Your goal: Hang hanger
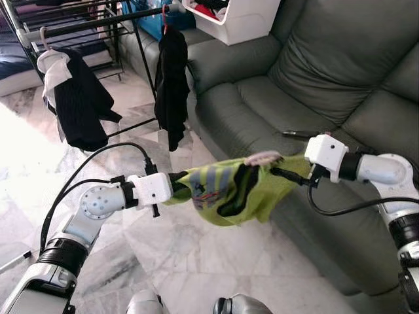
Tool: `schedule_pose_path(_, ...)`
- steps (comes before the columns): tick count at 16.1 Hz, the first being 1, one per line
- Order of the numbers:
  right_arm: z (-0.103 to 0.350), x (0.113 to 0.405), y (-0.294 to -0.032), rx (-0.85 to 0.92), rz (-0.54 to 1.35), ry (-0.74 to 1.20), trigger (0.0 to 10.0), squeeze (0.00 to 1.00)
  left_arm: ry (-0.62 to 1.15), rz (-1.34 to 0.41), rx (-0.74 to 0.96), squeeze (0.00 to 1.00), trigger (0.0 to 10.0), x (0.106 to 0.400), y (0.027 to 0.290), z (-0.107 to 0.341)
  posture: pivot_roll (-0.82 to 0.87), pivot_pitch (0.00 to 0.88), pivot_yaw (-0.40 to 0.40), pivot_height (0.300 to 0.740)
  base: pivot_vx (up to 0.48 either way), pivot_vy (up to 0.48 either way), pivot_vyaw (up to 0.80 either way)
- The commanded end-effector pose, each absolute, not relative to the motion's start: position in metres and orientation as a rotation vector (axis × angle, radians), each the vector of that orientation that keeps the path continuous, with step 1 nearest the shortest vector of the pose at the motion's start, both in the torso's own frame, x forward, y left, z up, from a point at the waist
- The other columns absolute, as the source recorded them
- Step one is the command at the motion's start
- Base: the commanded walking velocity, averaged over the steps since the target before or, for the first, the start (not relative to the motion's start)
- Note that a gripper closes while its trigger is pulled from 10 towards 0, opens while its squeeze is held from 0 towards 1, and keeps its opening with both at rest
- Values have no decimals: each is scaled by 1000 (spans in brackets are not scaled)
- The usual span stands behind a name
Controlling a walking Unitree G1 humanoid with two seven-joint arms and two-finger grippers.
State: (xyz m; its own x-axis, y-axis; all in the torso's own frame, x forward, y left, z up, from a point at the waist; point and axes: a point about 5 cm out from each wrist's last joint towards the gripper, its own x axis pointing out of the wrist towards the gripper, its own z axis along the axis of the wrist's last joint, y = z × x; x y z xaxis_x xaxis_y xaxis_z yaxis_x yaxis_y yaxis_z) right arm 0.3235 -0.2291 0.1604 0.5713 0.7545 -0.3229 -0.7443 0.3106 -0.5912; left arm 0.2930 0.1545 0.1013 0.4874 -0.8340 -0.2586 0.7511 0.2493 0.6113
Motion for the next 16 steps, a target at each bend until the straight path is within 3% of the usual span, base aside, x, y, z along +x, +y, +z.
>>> schedule_pose_path(1,160,326,-226,-783,1022,2,10000,0,-193,-1100,740,0,0,293,148,110,-66,36,-69,740,0,0,0)
schedule_pose_path(4,145,326,-226,-711,1053,91,10000,0,-214,-1105,735,0,0,294,144,112,-66,42,-68,740,0,0,0)
schedule_pose_path(5,130,324,-227,-673,1085,175,0,0,-223,-1109,733,0,0,293,142,114,-63,44,-67,740,0,0,0)
schedule_pose_path(14,138,331,-214,-653,1174,165,0,0,-199,-1090,781,0,0,301,147,115,-62,49,-68,740,0,0,0)
schedule_pose_path(15,141,333,-211,-663,1159,132,667,0,-195,-1090,785,0,0,302,147,114,-62,49,-68,740,0,0,0)
schedule_pose_path(16,144,334,-209,-671,1151,104,4353,0,-192,-1090,785,0,0,302,146,114,-62,49,-68,740,0,0,0)
